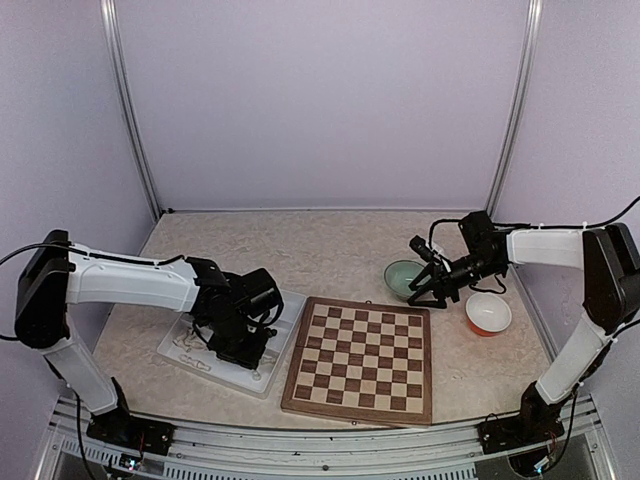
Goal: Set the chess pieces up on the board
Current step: Pick up the pawn from the storage box.
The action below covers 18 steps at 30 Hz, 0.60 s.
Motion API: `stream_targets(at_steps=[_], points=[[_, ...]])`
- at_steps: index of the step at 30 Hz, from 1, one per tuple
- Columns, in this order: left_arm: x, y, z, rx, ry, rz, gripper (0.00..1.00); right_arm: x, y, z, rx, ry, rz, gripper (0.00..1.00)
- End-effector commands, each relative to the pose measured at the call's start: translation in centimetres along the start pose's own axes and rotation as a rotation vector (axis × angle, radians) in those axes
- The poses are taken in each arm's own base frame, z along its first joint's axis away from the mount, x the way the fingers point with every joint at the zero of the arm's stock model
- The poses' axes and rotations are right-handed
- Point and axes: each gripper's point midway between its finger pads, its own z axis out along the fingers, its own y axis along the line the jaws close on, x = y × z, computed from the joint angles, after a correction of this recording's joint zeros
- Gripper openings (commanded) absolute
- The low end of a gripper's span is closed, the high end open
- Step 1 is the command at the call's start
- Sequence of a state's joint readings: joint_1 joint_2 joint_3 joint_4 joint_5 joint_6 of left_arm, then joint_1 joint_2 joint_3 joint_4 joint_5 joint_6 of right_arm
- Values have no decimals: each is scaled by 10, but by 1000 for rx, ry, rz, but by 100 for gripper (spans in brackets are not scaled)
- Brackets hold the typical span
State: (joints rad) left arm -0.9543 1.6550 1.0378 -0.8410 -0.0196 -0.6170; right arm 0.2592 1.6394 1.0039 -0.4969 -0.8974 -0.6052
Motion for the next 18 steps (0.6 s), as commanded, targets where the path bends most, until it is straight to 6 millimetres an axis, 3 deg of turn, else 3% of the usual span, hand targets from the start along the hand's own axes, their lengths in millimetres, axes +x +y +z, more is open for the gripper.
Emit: stream_targets(at_steps=[1, 18], points=[[-6, -5, 8, 25, -14, 14, 31, -5, 2, 3, -19, 1, -12, 67], [14, -10, 14, 22, 64, 19, 26, -2, 1, 5, -25, 8, -5, 66]])
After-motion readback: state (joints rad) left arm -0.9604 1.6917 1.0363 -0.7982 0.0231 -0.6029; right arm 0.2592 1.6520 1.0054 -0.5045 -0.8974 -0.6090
